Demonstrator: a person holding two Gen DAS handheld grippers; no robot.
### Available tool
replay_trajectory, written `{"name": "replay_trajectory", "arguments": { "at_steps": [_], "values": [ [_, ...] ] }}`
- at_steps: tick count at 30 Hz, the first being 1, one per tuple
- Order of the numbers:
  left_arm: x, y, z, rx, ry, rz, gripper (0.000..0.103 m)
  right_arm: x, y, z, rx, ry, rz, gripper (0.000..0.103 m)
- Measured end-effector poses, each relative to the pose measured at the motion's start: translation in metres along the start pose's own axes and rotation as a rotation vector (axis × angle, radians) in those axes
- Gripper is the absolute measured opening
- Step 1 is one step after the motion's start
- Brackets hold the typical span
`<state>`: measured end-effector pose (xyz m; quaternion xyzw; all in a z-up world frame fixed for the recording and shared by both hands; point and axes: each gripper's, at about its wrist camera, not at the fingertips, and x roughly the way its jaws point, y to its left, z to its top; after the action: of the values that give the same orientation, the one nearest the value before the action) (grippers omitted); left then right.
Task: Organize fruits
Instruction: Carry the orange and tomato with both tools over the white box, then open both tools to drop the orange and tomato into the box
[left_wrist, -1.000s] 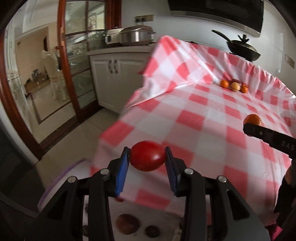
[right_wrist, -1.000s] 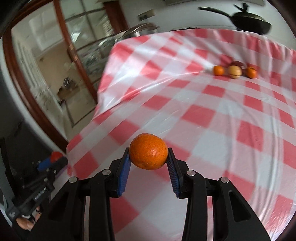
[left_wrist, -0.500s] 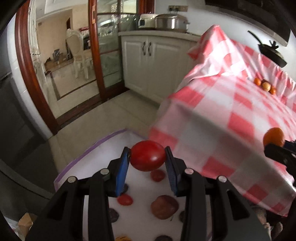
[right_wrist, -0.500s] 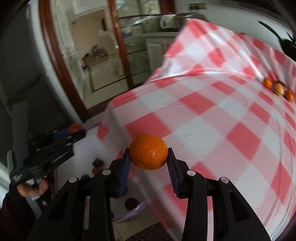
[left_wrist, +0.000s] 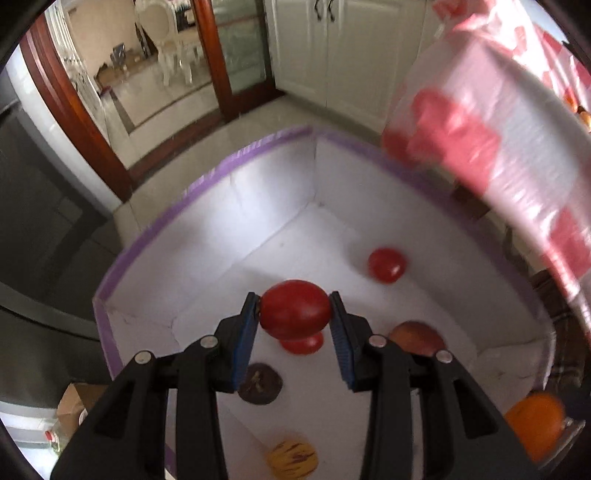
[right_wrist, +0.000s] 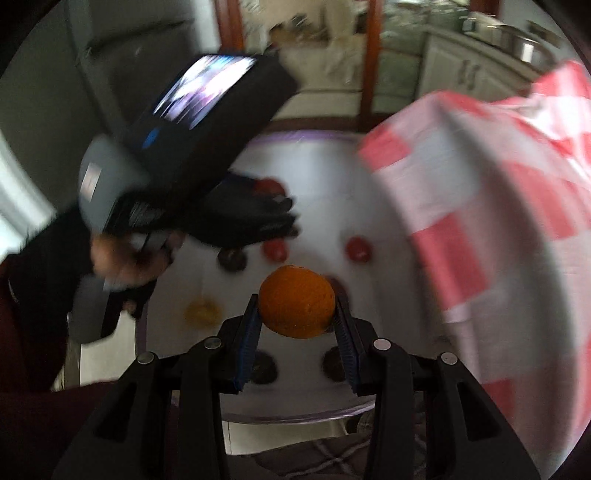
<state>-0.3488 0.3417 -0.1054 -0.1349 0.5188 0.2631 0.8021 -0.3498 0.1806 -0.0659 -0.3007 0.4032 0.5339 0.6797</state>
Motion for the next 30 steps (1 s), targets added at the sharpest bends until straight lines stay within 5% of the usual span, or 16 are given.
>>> {"name": "replay_trajectory", "arguments": {
  "at_steps": [12, 18, 25, 30],
  "values": [
    [0.035, 0.008, -0.011, 0.0, 0.094, 0.02, 0.04, 0.073, 0.03, -0.009, -0.132, 0.212, 0.039, 0.039],
    [0.041, 0.005, -0.007, -0.006, 0.111, 0.027, 0.042, 0.084, 0.037, -0.012, -0.168, 0.25, 0.043, 0.04],
    [0.04, 0.01, -0.007, -0.023, 0.088, 0.049, 0.073, 0.077, 0.038, -0.009, -0.134, 0.219, 0.05, 0.057],
    [0.031, 0.005, -0.005, 0.0, 0.058, 0.071, 0.081, 0.062, 0.035, -0.007, -0.12, 0.187, 0.058, 0.064]
  ]
}}
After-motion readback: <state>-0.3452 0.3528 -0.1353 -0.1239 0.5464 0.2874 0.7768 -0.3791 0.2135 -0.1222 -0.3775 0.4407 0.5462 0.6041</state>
